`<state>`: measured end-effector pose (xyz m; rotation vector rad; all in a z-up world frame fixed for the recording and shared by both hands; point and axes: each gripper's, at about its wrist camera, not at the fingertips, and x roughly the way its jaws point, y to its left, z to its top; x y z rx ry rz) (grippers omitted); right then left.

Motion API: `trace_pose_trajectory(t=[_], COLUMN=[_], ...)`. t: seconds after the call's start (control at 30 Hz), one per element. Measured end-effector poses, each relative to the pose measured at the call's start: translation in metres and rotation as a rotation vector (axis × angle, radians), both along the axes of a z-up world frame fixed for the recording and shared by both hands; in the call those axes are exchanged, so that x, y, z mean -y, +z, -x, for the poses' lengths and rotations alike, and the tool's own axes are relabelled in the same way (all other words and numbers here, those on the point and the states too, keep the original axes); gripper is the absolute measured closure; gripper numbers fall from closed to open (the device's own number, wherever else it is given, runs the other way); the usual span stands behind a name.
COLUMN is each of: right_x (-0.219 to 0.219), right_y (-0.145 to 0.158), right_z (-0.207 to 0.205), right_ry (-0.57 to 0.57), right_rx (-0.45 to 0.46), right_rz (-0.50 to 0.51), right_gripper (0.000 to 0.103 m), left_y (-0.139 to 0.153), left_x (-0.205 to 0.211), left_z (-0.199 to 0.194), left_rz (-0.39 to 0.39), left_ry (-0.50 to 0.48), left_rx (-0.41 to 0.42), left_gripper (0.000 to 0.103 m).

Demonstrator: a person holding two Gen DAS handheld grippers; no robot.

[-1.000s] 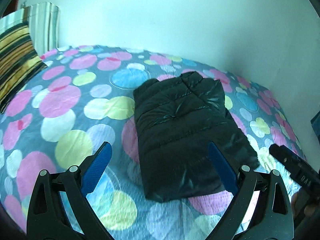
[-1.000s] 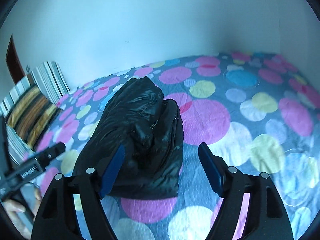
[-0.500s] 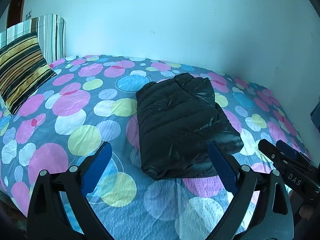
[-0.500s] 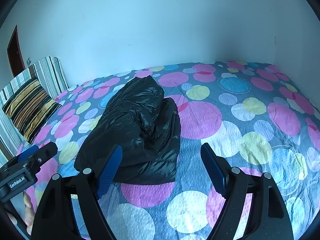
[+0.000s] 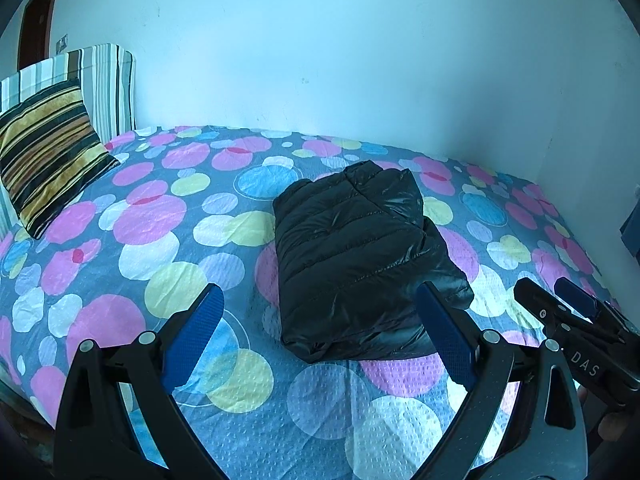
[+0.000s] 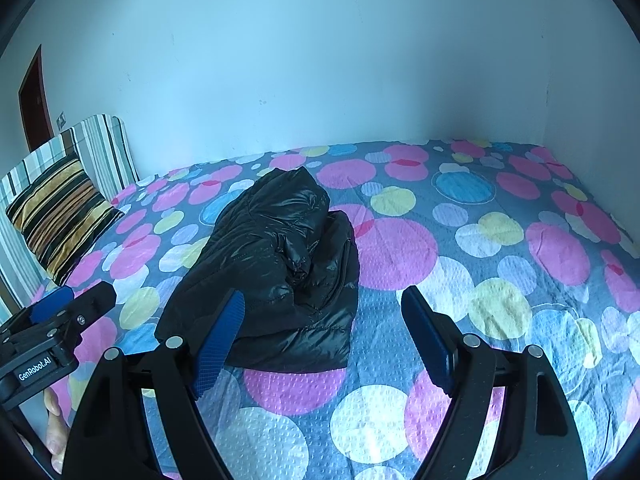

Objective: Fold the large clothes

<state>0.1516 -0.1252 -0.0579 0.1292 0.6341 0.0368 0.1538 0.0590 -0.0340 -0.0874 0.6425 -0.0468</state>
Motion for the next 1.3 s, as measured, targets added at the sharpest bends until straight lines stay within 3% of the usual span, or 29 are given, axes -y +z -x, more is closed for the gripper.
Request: trace_pose_trajectory(t=[1.3], right_x=[0.0], right_y=[0.01], right_z=[0.009], right_ry=[-0.007], right_rx=[0.034], right_rz=[0.04], right_gripper=[0.018], left_y=[0.02], left_x=[0.005], left_z=[0.027], left_rz=[-0.08], left_ry=[0.05], left_rx=[0.098], left_gripper=[0.002])
